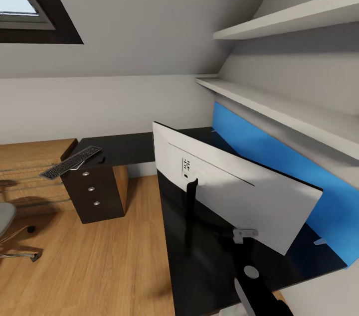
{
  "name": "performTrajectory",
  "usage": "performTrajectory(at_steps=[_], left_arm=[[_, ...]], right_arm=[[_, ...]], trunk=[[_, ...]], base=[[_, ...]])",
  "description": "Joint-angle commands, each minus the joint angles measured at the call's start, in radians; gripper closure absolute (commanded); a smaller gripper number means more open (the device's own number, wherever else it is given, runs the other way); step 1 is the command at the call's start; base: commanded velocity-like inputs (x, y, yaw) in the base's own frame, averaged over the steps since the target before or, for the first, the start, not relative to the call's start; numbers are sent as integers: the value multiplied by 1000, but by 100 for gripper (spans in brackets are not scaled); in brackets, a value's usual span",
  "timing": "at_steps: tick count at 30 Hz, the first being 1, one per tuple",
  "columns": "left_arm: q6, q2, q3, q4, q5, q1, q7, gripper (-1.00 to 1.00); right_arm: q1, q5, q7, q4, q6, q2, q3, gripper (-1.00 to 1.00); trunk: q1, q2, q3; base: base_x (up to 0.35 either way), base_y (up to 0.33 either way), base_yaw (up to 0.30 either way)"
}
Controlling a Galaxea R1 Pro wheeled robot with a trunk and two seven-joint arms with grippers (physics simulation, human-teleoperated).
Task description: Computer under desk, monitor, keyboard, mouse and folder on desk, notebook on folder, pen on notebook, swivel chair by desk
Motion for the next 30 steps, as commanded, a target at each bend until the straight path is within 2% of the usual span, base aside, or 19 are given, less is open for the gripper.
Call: performTrajectory(at_steps=[1, 4, 11, 13, 14, 18, 24, 30], left_arm=[[-3, 0, 2, 0, -2, -1, 1, -100], [-4, -1, 2, 0, -2, -1, 1, -100], [-4, -1, 2, 0, -4, -1, 0, -100], [-4, -1, 2, 0, -4, -1, -1, -100], [-4, -1, 2, 0, -4, -1, -2, -100], [-4, -1, 1, 0, -4, -1, -2, -100], [-4, -2, 1, 0, -4, -1, -3, -100], [-4, -1, 1, 0, -5, -1, -4, -100]], right_arm=[[-2, -2, -7, 6, 0, -1, 2, -100], [-12, -3, -7, 35, -22, -11, 1, -100], [-125, -5, -7, 186, -66, -27, -8, -100], [-173, -7, -7, 254, -95, -30, -10, -100], [-235, -8, -6, 347, -135, -31, -11, -100], [-325, -10, -6, 463, -172, -31, -11, -100], [-373, -10, -5, 500, -182, -37, -11, -100], [-400, -12, -5, 508, -184, -55, -11, -100]], trunk=[[1, -2, -2], [1, -2, -2], [1, -2, -2], [1, -2, -2], [1, -2, -2], [1, -2, -2], [1, -2, -2], [1, -2, -2]], base=[[0, 0, 0], [0, 0, 0], [0, 0, 0], [0, 0, 0], [0, 0, 0], [0, 0, 0], [0, 0, 0], [0, 0, 0]])
